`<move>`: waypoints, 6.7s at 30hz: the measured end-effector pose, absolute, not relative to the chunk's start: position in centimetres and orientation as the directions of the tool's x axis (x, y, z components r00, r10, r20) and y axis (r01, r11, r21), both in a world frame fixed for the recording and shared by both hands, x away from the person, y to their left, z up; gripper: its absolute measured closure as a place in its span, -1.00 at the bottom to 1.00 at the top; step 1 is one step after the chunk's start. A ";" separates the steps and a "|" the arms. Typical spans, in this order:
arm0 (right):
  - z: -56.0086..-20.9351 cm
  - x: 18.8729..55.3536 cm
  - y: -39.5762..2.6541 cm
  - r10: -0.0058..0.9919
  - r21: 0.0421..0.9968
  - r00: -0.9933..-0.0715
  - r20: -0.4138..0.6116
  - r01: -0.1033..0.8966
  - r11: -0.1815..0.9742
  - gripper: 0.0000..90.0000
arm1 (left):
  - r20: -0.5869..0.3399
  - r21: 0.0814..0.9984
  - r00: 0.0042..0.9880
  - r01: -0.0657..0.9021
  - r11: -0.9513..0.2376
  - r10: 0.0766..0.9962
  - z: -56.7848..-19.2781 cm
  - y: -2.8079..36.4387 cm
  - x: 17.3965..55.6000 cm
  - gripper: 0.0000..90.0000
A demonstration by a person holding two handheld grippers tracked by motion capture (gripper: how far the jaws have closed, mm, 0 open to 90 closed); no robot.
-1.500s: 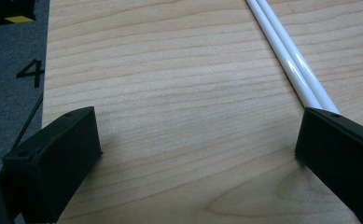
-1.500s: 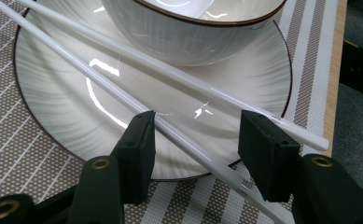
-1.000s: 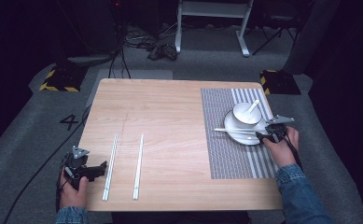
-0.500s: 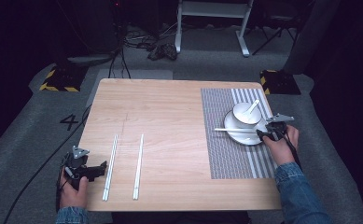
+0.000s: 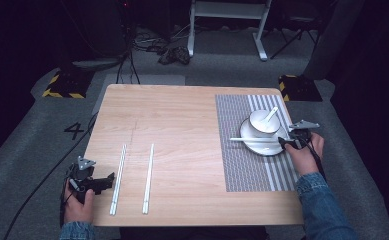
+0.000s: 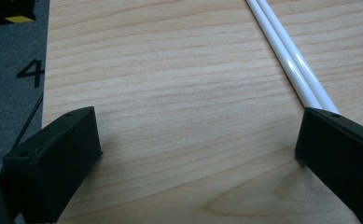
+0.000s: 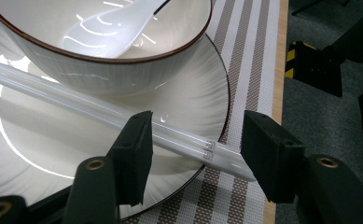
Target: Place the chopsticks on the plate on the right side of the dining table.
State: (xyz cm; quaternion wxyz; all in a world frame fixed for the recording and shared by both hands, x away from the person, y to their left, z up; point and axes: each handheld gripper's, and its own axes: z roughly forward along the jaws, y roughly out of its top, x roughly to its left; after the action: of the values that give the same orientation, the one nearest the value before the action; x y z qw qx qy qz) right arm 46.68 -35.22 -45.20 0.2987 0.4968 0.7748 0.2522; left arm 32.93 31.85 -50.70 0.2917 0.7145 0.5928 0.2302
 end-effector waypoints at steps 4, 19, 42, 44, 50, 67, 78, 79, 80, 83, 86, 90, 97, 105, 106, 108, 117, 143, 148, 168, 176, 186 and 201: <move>-44.2 46.1 -35.5 0.937 0.723 -0.302 -0.176 0.606 0.331 -0.02 | -0.017 0.690 0.192 0.713 -0.128 0.981 -50.7 31.9 32.9 -1.00; -39.6 44.3 -31.3 0.923 0.774 -0.364 -0.123 0.547 0.319 -0.04 | -0.017 0.690 0.191 0.713 -0.127 0.981 -50.7 31.8 32.9 -1.00; -40.1 45.8 -20.9 0.831 0.729 -0.543 -0.125 0.517 0.448 0.01 | -0.016 0.691 0.189 0.712 -0.126 0.982 -50.7 31.8 32.9 -1.00; -40.5 46.1 -20.1 0.826 0.721 -0.549 -0.127 0.521 0.457 0.01 | -0.016 0.691 0.190 0.712 -0.126 0.982 -50.7 31.8 32.9 -1.00; -41.9 46.8 -18.5 0.814 0.686 -0.563 -0.141 0.538 0.491 0.01 | -0.017 0.691 0.189 0.712 -0.126 0.982 -50.7 31.8 32.9 -1.00; -44.1 48.3 -17.4 0.807 0.620 -0.557 -0.198 0.566 0.543 0.12 | -0.017 0.691 0.190 0.712 -0.126 0.982 -50.7 31.8 32.9 -1.00; -44.4 48.3 -17.1 0.801 0.597 -0.554 -0.226 0.571 0.563 0.15 | -0.017 0.691 0.190 0.712 -0.126 0.982 -50.7 31.8 32.9 -1.00; -44.4 48.3 -17.1 0.801 0.597 -0.554 -0.227 0.571 0.564 0.15 | -0.017 0.691 0.189 0.712 -0.126 0.982 -50.7 31.8 32.9 -1.00; -44.5 48.4 -17.1 0.801 0.597 -0.553 -0.227 0.571 0.564 0.15 | -0.017 0.691 0.190 0.712 -0.126 0.982 -50.7 31.8 32.9 -1.00; -44.5 48.4 -17.1 0.800 0.595 -0.553 -0.234 0.570 0.567 0.15 | -0.017 0.691 0.189 0.712 -0.126 0.982 -50.7 31.8 32.9 -1.00; -44.5 48.4 -17.1 0.798 0.590 -0.553 -0.237 0.571 0.571 0.14 | -0.017 0.691 0.189 0.712 -0.126 0.982 -50.7 31.8 32.9 -1.00; -44.6 48.5 -17.2 0.799 0.587 -0.548 -0.245 0.572 0.573 0.15 | -0.017 0.691 0.190 0.712 -0.126 0.982 -50.7 31.8 32.9 -1.00; -44.6 48.5 -17.3 0.800 0.587 -0.548 -0.245 0.572 0.572 0.14 | -0.017 0.691 0.189 0.712 -0.125 0.982 -50.7 31.8 32.9 -1.00; -43.7 48.2 -17.5 0.809 0.626 -0.546 -0.217 0.558 0.544 0.09 | -0.017 0.691 0.189 0.712 -0.125 0.982 -50.7 31.8 32.9 -1.00; -43.5 48.2 -17.6 0.811 0.634 -0.545 -0.210 0.556 0.538 0.09 | -0.017 0.691 0.190 0.712 -0.126 0.982 -50.7 31.8 32.9 -1.00; -43.2 48.1 -17.7 0.814 0.647 -0.548 -0.195 0.551 0.526 0.08 | -0.018 0.691 0.190 0.712 -0.126 0.982 -50.7 31.8 32.9 -1.00; -41.4 46.7 -18.4 0.802 0.687 -0.573 -0.172 0.513 0.514 0.04 | -0.017 0.691 0.190 0.712 -0.126 0.982 -50.7 31.8 32.9 -1.00; -37.1 41.2 -25.6 0.804 0.758 -0.587 -0.093 0.482 0.440 -0.02 | -0.014 0.689 0.195 0.712 -0.131 0.981 -50.7 31.9 32.9 -1.00; -37.1 40.1 -27.6 0.816 0.758 -0.572 -0.084 0.495 0.425 -0.03 | -0.013 0.690 0.194 0.712 -0.132 0.981 -50.7 31.8 32.9 -1.00; -39.1 35.5 -33.4 0.861 0.781 -0.506 -0.045 0.520 0.346 -0.12 | -0.013 0.690 0.195 0.712 -0.132 0.981 -50.7 31.8 32.9 -1.00; -41.4 34.1 -35.4 0.880 0.767 -0.474 -0.010 0.561 0.311 -0.13 | -0.014 0.691 0.195 0.711 -0.132 0.981 -50.7 31.8 32.9 -1.00; -44.4 33.1 -36.7 0.897 0.747 -0.438 -0.054 0.579 0.327 -0.26 | -0.014 0.690 0.195 0.712 -0.131 0.981 -50.7 31.8 32.9 -1.00; -49.1 32.4 -37.1 0.903 0.804 -0.424 -0.062 0.515 0.297 -0.29 | -0.014 0.690 0.194 0.712 -0.131 0.981 -50.7 31.8 32.9 -1.00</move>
State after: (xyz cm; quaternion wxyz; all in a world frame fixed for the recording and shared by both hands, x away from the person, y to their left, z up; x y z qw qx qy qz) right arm 32.38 -37.11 -49.12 0.2652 0.4664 0.7604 0.3659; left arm 32.94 31.83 -50.70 0.2916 0.7157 0.5911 0.2309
